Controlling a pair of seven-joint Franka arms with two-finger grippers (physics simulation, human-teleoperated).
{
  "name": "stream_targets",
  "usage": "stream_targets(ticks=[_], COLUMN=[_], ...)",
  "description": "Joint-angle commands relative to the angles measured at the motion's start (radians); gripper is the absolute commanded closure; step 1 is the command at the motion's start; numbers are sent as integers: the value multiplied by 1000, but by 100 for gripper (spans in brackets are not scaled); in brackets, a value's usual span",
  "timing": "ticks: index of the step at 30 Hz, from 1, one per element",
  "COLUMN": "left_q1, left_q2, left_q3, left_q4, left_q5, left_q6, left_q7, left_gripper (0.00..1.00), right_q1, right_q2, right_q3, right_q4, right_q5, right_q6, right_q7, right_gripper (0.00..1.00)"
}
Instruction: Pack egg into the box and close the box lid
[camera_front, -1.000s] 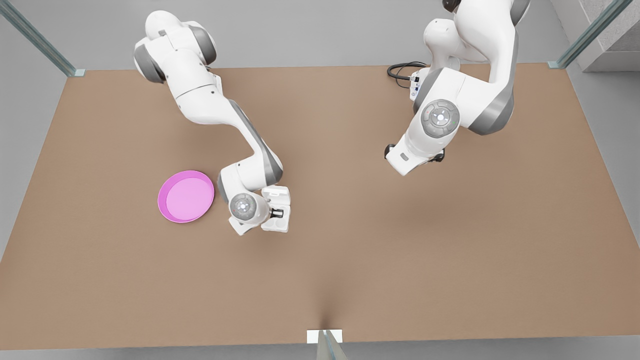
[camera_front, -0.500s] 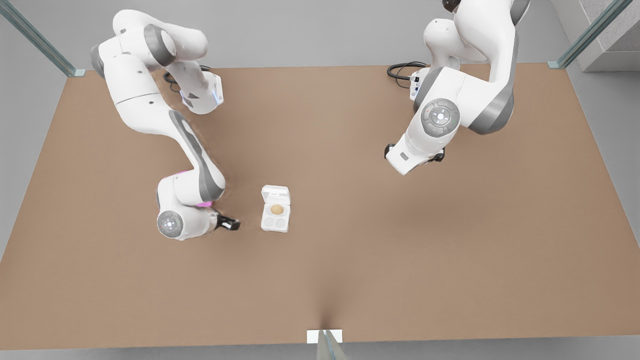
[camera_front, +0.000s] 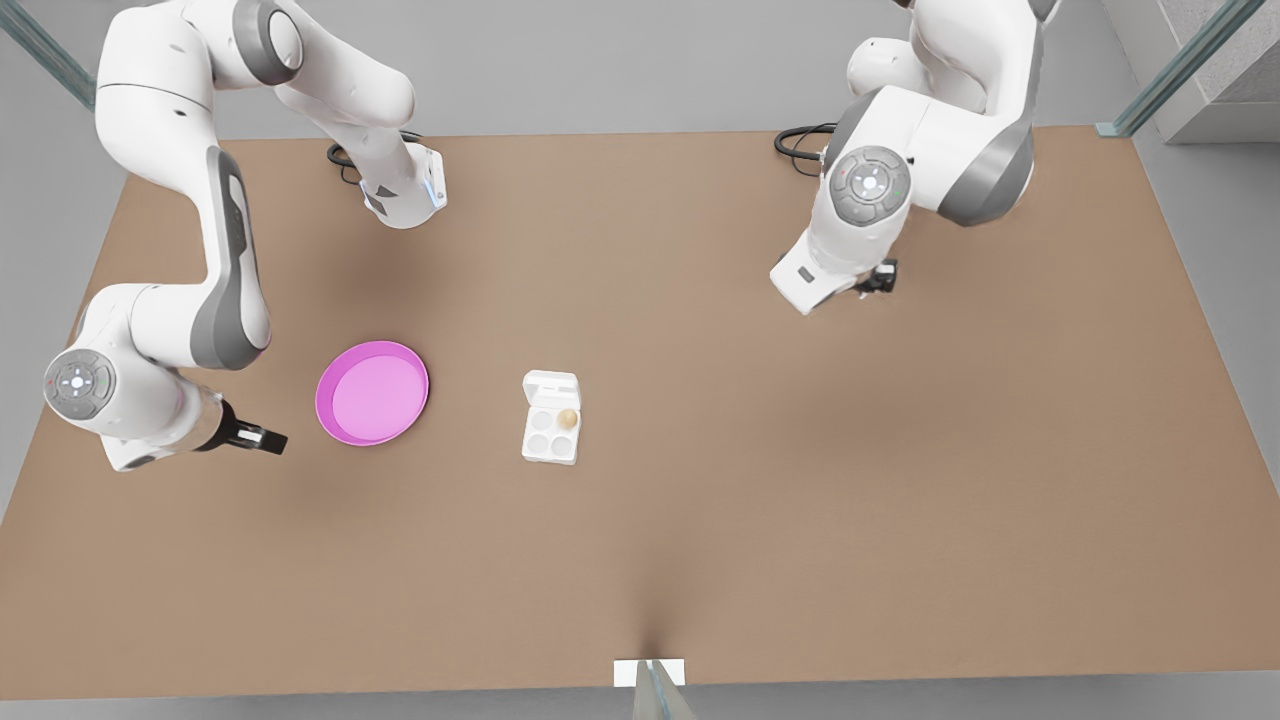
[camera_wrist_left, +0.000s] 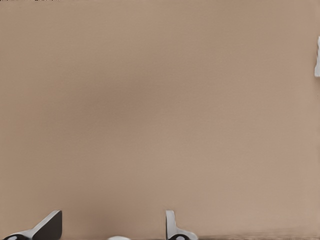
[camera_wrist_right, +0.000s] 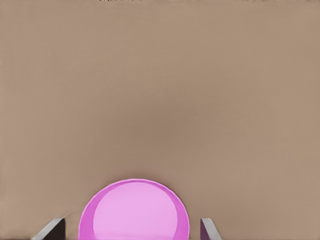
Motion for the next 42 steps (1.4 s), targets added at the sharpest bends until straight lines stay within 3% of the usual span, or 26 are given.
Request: stream_targets(ticks=[1,3,4,6,11,27,32,38,42], left_q1=[-16,-33,-117,-237,-327,-356,-338,-393,-361], left_q2=[-2,-17,35,226,470,636,633,753,745], left_q3=[-91,-433,-458,-458,-449,-403,-376,-281,-283], left_q4=[-16,-59,-65,-57,-80,-100,-39,82,144], left_q5=[-11,4,6,150,425,627,629,647,635], left_q6=[47,102,278,525,653,794,786,852,838], left_q7=[-179,-583,-748,-917,-1019,-1127,-1040,-1017,-924], left_gripper=[0,0,0,0,0,0,0,0,0], right_q1=[15,50,70,53,23,21,20,16,21], right_q2=[2,8,5,4,7,-8,-7,-7,-8], right_q3=[-4,-41,-64,-58,-56,-53,-52,-53,-52], right_q4=[7,7,7,10,11,23,17,16,19], right_q5=[15,15,29,27,26,26,26,27,26], right_q6=[-17,-17,-17,-17,-3,-15,-17,-17,-32], right_q7=[-290,-290,-284,-281,-295,-292,-290,-289,-286], right_gripper=[0,0,0,0,0,0,0,0,0])
